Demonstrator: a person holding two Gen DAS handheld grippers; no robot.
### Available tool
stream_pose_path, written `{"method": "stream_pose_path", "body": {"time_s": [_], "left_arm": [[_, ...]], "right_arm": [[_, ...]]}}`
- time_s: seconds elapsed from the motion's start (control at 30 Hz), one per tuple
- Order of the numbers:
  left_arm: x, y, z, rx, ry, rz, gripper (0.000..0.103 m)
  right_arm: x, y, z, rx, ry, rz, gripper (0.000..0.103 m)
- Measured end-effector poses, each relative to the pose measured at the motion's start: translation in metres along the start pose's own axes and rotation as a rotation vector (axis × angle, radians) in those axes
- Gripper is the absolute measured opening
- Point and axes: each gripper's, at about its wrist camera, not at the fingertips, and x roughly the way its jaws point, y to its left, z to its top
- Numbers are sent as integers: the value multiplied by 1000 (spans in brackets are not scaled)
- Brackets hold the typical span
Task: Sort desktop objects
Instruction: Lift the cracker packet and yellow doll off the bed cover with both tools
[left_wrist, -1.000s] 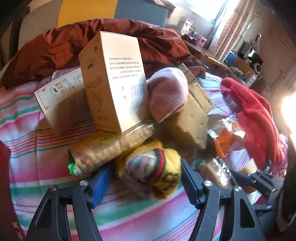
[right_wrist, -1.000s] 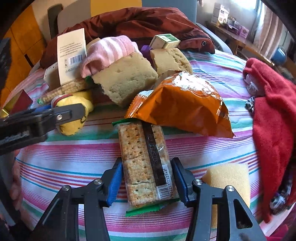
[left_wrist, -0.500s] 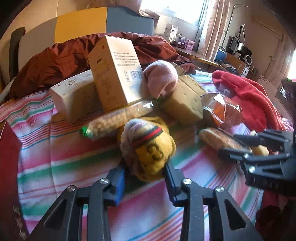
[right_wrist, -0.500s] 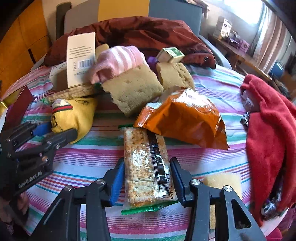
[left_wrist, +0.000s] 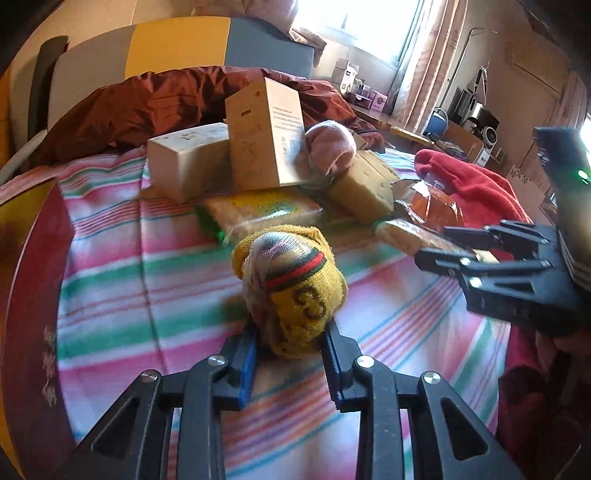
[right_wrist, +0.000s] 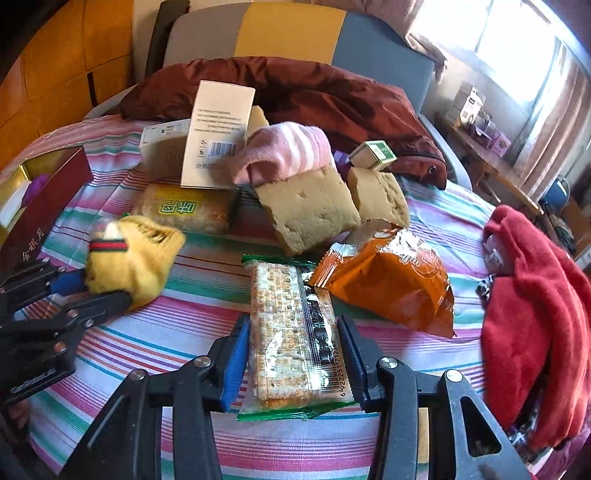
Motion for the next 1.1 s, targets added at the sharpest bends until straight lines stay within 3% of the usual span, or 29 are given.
{"method": "stream_pose_path", "body": {"time_s": [0.13,0.37,0.53,0.63,0.73,0.83,1.1], "left_arm": [[-11,-1,-9,3,-15,1,34],[-14,-6,-4,-24,-9,-9,53],[2,-5,6,-33,11,10,52],[6,-9,6,7,10,36,43],[5,-3,4,-22,-1,20,37],[2,1,2,-42,-7,6,35],[-3,4,-1,-51,-14,-14,34]], "right_arm": [[0,-2,1,9,2,2,47],[1,-2,1,7,3,-1,47],[0,-3,2,7,-8,-17,47],[-1,-1,2,-9,-18,-41,47],[-4,1,3,-28,-34,-58,45],[-7,2,4,-41,-51,-89,27],[-3,-12,5,32,-30,-47,29]]}}
